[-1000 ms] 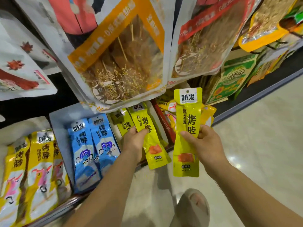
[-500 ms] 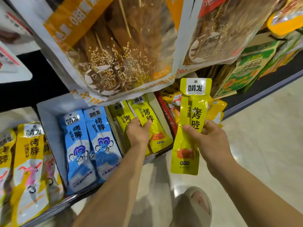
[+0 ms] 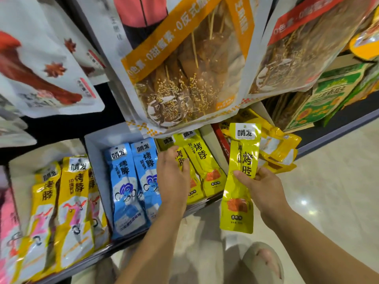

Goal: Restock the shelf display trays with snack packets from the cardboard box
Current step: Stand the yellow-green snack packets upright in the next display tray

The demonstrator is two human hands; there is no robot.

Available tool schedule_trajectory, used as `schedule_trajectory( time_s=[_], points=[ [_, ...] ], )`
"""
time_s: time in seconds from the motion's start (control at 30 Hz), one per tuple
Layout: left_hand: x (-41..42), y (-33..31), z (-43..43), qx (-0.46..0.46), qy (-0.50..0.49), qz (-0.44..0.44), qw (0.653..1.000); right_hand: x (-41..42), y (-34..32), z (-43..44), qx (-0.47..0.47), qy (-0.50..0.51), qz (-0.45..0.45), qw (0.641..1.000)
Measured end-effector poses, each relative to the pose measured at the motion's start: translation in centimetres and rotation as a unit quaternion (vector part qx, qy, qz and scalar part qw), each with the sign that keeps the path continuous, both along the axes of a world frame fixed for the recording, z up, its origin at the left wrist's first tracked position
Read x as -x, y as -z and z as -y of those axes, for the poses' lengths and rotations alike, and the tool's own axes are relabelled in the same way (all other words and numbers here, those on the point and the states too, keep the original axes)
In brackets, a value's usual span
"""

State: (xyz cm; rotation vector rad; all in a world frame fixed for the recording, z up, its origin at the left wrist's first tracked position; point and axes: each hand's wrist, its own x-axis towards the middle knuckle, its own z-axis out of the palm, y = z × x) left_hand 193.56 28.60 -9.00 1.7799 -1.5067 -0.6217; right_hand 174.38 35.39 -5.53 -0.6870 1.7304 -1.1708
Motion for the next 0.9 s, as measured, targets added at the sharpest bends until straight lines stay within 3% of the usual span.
schedule_trajectory(
  time_s=[0.1,0.2,0.37,0.57,0.73,0.9],
  points=[
    [-1.8,0.4,-0.5,0.021,-0.028,0.028,0.999,-0.8,0.3,0.9,0.0,-0.011,0.012,1.0],
    [-3.7,0.8,-0.1,-0.03,-0.061,0.002,0.998,-2.2,0.5,2.2,0.003,-0.036,0.024,0.999],
    [-5.0,1.5,0.5,-0.061,-0.02,-0.037,0.997,-4.9,0.7,4.6,-0.006,-0.11,0.036,0.993],
    [-6.0,2.4,0.5,-0.067,-0.009,-0.081,0.994,-6.9,5.1,8.3,-0.02,-0.15,-0.016,0.988],
    [-6.1,2.7,0.5,-0.05,-0.002,-0.085,0.995,-9.4,5.2,11.2,-0.088,-0.175,0.014,0.98],
    [-6.3,2.5,0.4,-0.047,0.004,-0.078,0.996,-11.8,6.8,11.8,-0.148,-0.199,-0.027,0.968]
  ],
)
